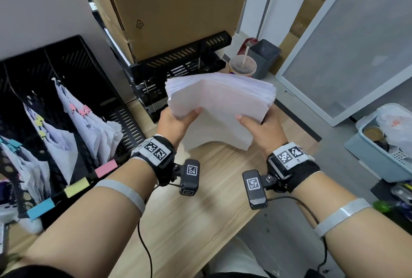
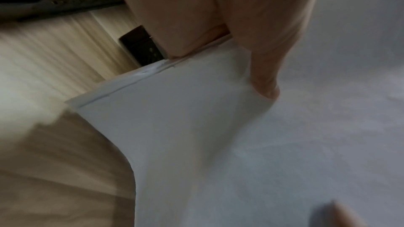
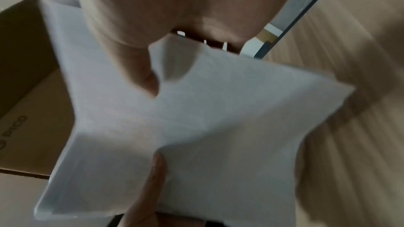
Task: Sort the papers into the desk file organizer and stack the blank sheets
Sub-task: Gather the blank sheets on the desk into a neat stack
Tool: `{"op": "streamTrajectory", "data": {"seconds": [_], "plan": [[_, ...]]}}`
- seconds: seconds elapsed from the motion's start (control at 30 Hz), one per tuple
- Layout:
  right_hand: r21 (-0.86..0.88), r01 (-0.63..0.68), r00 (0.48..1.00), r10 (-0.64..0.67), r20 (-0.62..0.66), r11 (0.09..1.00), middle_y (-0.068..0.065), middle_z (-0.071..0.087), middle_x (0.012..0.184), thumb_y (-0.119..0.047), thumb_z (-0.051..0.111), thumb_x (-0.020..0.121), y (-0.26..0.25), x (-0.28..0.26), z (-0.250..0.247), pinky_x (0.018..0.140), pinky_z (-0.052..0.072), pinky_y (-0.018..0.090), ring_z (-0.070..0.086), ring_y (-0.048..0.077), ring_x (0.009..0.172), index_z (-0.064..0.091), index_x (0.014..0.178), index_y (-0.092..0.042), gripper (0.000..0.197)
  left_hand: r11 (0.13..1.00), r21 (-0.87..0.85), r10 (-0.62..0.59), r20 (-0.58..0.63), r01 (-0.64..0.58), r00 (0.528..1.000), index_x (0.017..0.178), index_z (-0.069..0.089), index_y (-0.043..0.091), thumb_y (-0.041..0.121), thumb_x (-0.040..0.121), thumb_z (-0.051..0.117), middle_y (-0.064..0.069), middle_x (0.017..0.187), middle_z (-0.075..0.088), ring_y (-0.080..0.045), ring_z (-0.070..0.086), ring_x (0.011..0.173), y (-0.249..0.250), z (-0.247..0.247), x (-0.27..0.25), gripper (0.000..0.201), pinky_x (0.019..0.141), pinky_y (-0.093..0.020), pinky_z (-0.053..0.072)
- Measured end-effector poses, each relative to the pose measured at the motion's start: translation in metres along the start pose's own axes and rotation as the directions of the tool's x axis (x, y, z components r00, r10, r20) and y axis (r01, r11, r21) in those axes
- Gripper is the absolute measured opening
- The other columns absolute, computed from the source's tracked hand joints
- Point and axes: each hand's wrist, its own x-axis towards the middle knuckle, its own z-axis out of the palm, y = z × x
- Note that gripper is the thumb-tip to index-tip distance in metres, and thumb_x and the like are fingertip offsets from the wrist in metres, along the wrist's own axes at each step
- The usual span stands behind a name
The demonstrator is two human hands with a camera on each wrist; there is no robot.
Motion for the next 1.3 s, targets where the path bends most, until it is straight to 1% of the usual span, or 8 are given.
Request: {"op": "streamTrajectory", "data": {"seconds": [0.2,0.33,0.53,0.7,0.87,0.93,1.1,1.3], "plan": [[0.091,-0.314,0.944,0.321,-0.078,0.945,0.001,0.069,0.098,-0.019,0.072,0.072,0.029,-0.001,0.015,0.092,0.053,0.048,0.066,0.027,0.097,0.059,0.088,-0.023,0.021,0.994,-0.041,-0.101,0.048,0.103,0.994,0.104,0.073,0.028,0.022,0.073,0.087,-0.003,0.11,0.076,-0.025,0.07,0.106,-0.017,0.002,-0.003,0.035,0.094,-0.046,0.056],[-0.065,-0.416,0.908,0.418,0.017,0.907,0.001,0.061,0.1,-0.018,0.07,0.082,0.052,-0.013,0.012,0.076,0.049,0.028,0.058,0.024,0.094,0.05,0.101,-0.023,0.027,0.974,0.023,-0.228,0.044,0.227,0.973,0.098,0.074,0.028,0.019,0.078,0.084,0.001,0.102,0.077,-0.024,0.07,0.101,-0.05,0.005,-0.015,0.024,0.098,-0.054,0.053],[-0.365,-0.178,0.922,0.284,0.261,0.914,0.0,0.062,0.104,-0.018,0.069,0.086,0.039,-0.005,-0.003,0.084,0.042,0.025,0.057,0.017,0.097,0.058,0.112,-0.018,0.029,0.96,0.082,-0.27,0.021,0.267,0.963,0.097,0.075,0.029,0.05,0.064,0.087,-0.004,0.108,0.075,-0.028,0.069,0.106,-0.045,-0.009,-0.016,0.041,0.098,-0.052,0.053],[-0.486,0.014,0.869,0.23,0.438,0.874,0.0,0.068,0.117,-0.034,0.076,0.08,0.018,-0.002,0.0,0.095,0.047,0.03,0.063,0.019,0.111,0.06,0.118,-0.019,0.044,0.978,0.092,-0.192,0.072,0.185,0.979,0.101,0.07,0.019,0.013,0.087,0.075,-0.013,0.11,0.072,-0.024,0.067,0.096,-0.003,-0.034,-0.018,0.016,0.09,-0.042,0.055],[-0.492,0.159,0.843,0.141,0.519,0.856,0.007,0.063,0.127,-0.035,0.064,0.089,-0.022,-0.008,0.028,0.099,0.043,0.027,0.058,0.025,0.119,0.055,0.13,-0.011,0.048,0.985,0.035,-0.169,0.003,0.169,0.986,0.113,0.069,-0.001,0.016,0.079,0.081,-0.024,0.114,0.071,-0.035,0.069,0.107,0.025,-0.069,-0.023,0.04,0.097,-0.051,0.054],[-0.465,0.209,0.863,0.062,0.502,0.861,0.009,0.068,0.115,-0.033,0.064,0.09,-0.04,-0.01,0.043,0.095,0.047,0.03,0.063,0.024,0.11,0.061,0.12,-0.006,0.041,0.981,0.132,-0.129,-0.103,0.142,0.986,0.111,0.067,0.004,0.011,0.084,0.078,-0.012,0.106,0.074,-0.016,0.073,0.097,0.034,-0.082,-0.027,0.029,0.093,-0.036,0.058],[-0.468,0.388,0.853,-0.118,0.509,0.794,-0.007,0.053,0.05,-0.024,0.058,0.094,-0.076,-0.019,0.071,0.053,0.033,0.023,0.044,0.003,0.053,0.049,0.054,-0.03,0.042,0.856,0.464,-0.079,-0.321,0.23,0.944,0.135,0.052,0.008,0.016,0.09,0.069,-0.012,0.127,0.065,-0.027,0.062,0.118,0.034,-0.122,-0.04,0.048,0.104,-0.035,0.047],[-0.51,0.462,0.832,-0.156,0.532,0.725,0.0,0.054,0.062,-0.012,0.048,0.092,-0.092,-0.032,0.117,0.056,0.033,0.029,0.053,0.024,0.068,0.044,0.059,-0.018,0.034,0.778,0.561,-0.097,-0.339,0.284,0.936,0.145,0.044,0.016,0.019,0.091,0.062,-0.01,0.142,0.055,-0.027,0.048,0.134,0.036,-0.163,-0.066,0.057,0.113,-0.037,0.038]]}}
